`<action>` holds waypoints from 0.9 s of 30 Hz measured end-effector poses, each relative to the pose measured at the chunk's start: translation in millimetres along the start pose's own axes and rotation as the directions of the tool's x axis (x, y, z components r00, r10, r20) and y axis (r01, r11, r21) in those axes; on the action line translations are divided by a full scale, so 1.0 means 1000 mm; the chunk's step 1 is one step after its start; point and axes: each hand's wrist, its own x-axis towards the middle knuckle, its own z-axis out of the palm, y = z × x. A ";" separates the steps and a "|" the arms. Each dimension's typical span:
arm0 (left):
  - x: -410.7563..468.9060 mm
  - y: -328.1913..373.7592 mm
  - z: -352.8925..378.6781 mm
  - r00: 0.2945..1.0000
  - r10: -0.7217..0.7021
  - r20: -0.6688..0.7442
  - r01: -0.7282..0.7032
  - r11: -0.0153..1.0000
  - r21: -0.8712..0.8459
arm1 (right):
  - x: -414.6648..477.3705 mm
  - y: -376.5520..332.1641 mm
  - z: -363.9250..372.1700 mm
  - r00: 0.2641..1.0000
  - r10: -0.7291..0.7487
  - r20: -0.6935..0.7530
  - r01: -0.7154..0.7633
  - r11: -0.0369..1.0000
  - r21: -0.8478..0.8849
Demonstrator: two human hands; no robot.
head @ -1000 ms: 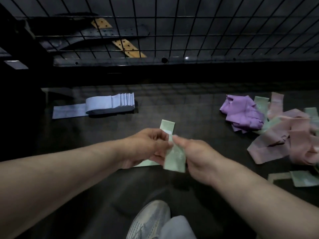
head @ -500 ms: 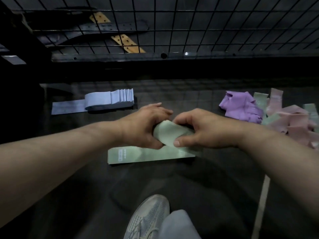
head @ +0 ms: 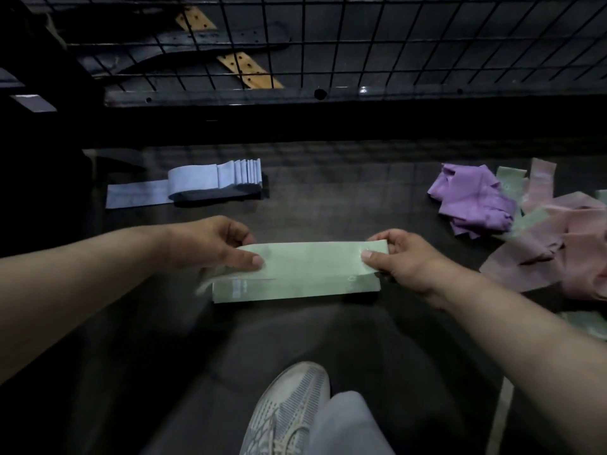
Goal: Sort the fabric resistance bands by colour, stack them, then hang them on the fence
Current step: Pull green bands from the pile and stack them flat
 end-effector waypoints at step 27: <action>0.019 -0.065 0.045 0.927 -0.004 -0.376 0.173 0.893 0.416 | 0.002 0.038 0.022 0.984 -0.171 -0.050 0.060 0.584 -0.809</action>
